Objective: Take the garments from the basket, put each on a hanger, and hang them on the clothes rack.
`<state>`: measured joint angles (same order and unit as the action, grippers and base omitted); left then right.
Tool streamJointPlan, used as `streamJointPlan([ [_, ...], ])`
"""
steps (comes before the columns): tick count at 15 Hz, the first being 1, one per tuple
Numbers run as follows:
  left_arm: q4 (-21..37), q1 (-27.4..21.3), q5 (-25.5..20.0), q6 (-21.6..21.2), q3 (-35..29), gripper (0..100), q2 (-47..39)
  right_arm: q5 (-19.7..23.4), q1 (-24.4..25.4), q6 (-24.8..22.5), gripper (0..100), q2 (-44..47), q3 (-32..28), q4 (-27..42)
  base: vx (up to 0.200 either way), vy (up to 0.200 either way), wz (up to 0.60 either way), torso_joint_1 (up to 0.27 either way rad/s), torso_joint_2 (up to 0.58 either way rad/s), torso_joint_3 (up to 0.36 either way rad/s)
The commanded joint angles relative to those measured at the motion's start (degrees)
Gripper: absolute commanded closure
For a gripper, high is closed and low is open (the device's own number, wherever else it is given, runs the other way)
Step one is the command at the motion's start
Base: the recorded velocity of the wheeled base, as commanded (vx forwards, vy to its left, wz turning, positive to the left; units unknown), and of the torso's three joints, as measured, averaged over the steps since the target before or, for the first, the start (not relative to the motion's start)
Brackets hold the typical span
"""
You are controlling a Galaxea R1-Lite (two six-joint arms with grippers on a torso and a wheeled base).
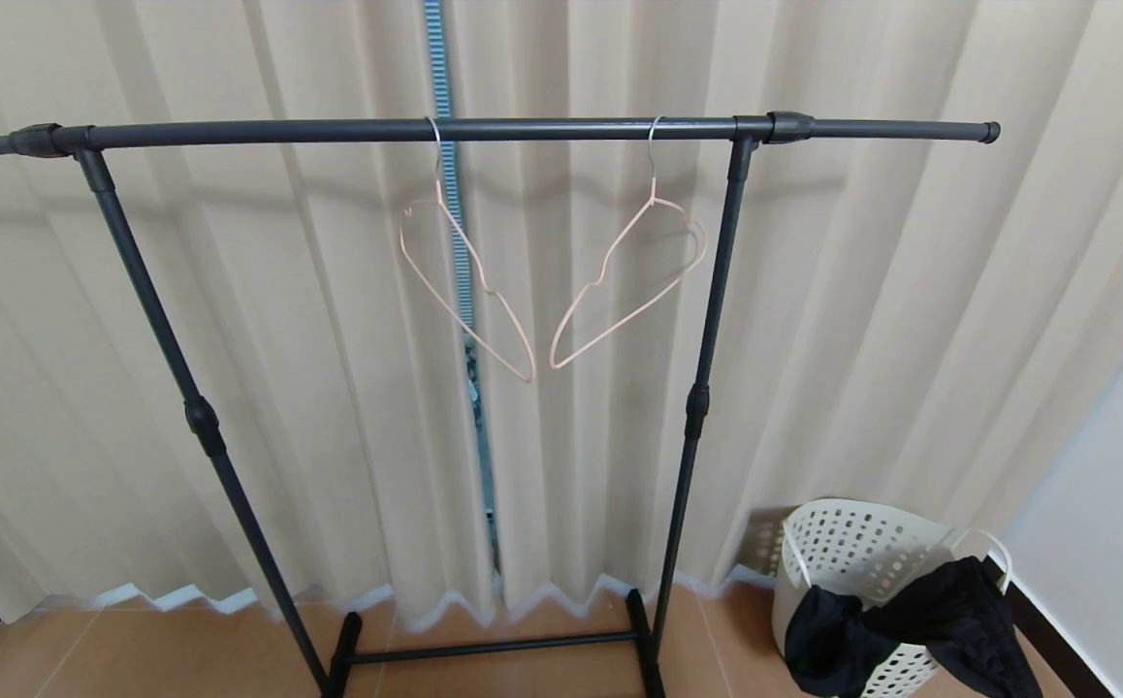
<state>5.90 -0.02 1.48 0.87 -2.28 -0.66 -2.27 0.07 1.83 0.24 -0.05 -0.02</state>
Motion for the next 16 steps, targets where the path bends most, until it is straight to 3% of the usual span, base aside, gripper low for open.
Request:
streamJointPlan([
  [1, 0.0, -0.1, 0.0, 0.0, 0.0, 0, 0.0, 0.0, 0.0, 0.0, 0, 0.0, 0.0, -0.1, 0.0, 0.0, 0.0, 0.0, 0.0, 0.0],
  [6, 0.0, -0.1, -0.3, -1.3, 0.1, 0, 0.0, -0.6, 0.0, 0.1, 0, 0.0, 0.0, -0.3, 0.0, 0.0, 0.0, 0.0, 0.0, 0.0],
  [8, 0.0, -0.1, -0.3, -1.0, 0.0, 0, 0.0, -2.7, 0.0, 0.4, 0, 0.0, 0.0, -1.6, 0.0, 0.0, 0.0, 0.0, 0.0, 0.0],
  [16, 0.0, -0.2, -0.6, -0.6, -0.1, 0, 0.0, -1.9, 0.0, -0.2, 0, 0.1, 0.0, -1.5, 0.0, 0.0, 0.0, 0.0, 0.0, 0.0],
])
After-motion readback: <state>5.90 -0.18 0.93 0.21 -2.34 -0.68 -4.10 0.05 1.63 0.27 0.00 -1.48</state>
